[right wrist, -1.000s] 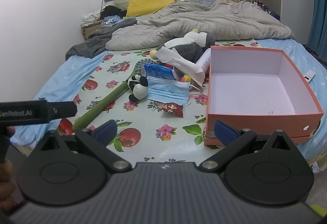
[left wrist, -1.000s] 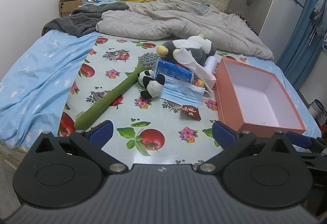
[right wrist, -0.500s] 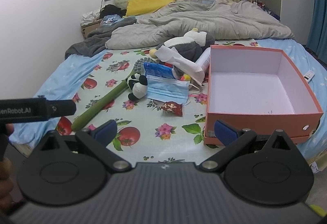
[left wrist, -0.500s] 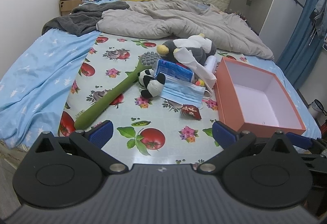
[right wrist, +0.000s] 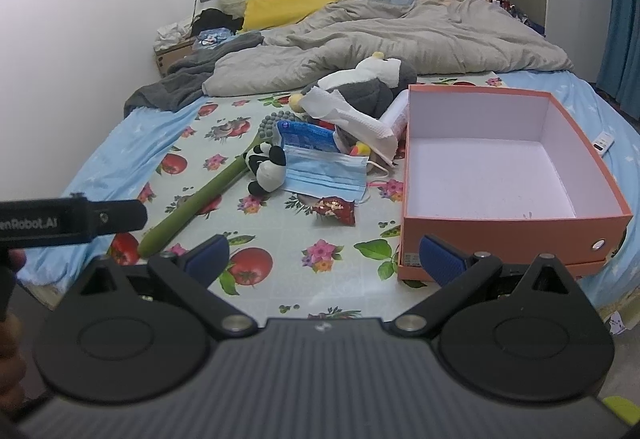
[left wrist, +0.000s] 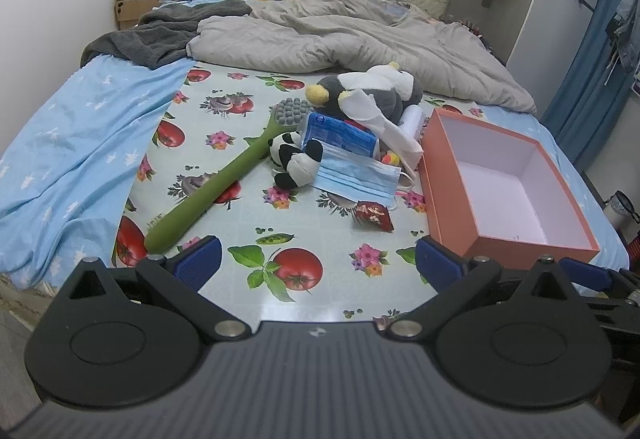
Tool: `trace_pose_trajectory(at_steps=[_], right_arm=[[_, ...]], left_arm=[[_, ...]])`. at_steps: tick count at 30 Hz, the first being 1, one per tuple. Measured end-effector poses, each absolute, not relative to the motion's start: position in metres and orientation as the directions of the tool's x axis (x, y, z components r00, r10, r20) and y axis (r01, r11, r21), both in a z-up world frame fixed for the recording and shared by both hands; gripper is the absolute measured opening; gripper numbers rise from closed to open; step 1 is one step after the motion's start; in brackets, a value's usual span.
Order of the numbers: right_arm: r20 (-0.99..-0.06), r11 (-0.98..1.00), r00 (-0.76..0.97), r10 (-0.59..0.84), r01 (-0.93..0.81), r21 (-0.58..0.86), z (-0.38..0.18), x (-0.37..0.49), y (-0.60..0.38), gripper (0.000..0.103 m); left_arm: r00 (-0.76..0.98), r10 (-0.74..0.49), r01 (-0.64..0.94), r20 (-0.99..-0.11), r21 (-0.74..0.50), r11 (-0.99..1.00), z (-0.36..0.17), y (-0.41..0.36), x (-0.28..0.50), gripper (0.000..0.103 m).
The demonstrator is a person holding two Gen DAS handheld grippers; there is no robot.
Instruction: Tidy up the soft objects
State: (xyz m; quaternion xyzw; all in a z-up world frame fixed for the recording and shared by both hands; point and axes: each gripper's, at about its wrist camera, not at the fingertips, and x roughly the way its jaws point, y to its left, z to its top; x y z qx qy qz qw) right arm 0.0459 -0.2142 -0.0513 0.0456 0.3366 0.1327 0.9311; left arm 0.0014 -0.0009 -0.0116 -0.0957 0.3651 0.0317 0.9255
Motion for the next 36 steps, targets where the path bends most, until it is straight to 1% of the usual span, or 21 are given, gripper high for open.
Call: trace_pose_trajectory(at_steps=[19,27,30,36], right_arm=[[-0.637,0.96,0.718,0.28,-0.216,0.178,-0.053,0.049,-0.211,0.103],[-0.665,0.96,0.693,0.278,-0.222,0.17,-0.062,0.055,-0.205,0.103],[-0.678,0.957,0.675,0.291,-0.221,0.19,-0.068,0.057,-0.207,0.103],[-0.68,0.957,0.674,0.29,-0.216,0.194,-0.071,0.058,-0.207,0.103]], left_arm=[[0.72,-0.013,-0.126,-0.694,-0.149,0.981,-0.018,-0.001,0.003,0.103],[0.702,-0.013,-0.124,-0.712,-0.14,0.982,-0.021,0.001,0.012,0.103],[0.692,-0.016,-0.121,-0.722,-0.138,0.983,-0.024,0.001,0.018,0.103],[0.69,-0.031,-0.094,-0.723,-0.133,0.987,-0.027,-0.003,0.023,0.103]])
